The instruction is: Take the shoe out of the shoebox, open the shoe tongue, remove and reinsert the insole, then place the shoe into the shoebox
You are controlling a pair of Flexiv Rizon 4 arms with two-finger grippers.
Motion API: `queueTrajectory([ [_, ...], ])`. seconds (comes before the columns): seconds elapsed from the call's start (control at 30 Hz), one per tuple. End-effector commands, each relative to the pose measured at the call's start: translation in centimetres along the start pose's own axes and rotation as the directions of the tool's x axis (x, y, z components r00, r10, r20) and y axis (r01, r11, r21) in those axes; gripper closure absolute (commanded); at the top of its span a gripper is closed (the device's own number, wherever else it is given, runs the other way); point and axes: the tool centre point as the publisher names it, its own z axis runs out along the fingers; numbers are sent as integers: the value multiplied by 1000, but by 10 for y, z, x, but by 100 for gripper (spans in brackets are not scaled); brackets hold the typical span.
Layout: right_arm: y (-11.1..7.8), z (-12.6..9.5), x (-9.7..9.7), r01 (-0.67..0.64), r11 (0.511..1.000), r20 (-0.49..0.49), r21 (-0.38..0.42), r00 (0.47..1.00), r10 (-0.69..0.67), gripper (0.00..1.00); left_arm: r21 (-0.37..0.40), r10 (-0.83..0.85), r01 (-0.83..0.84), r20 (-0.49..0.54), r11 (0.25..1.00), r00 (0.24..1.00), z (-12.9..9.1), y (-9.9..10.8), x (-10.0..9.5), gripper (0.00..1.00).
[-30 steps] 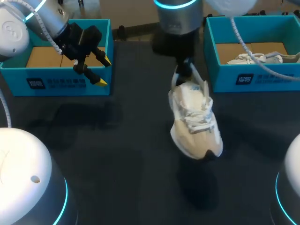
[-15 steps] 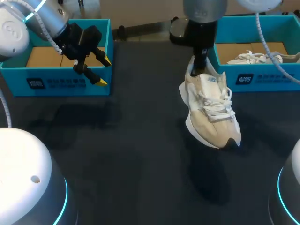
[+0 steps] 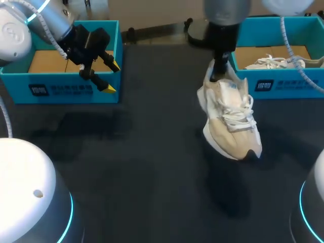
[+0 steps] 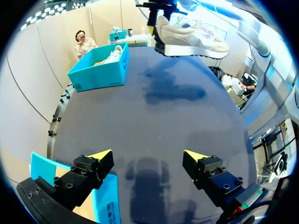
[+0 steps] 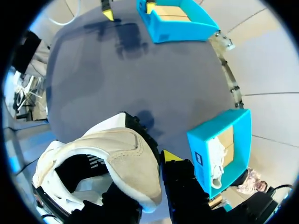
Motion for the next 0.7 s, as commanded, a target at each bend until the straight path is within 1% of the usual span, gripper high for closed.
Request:
queueTrajectory([
  [0.03,-23,-1,-17,0,1000,12,-22,1000,0,100,-3,0,0,-2,1000,1000,0,0,0,0],
  [0.27,-56,4,-53,28,1000,27,9,999,-28,100,-3,0,0,-2,1000,1000,0,0,0,0],
  [0.47,-88,9,-92,41,998,45,38,998,-42,100,-3,0,0,-2,1000,1000,0,0,0,0],
  [0.6,-103,10,-117,42,997,65,63,997,-46,100,-3,0,0,-2,1000,1000,0,0,0,0],
  [0.67,-112,11,-135,35,997,78,73,996,-41,100,-3,0,0,-2,1000,1000,0,0,0,0],
  [0.7,-115,11,-140,32,997,79,76,996,-38,100,-3,0,0,-2,1000,1000,0,0,0,0],
])
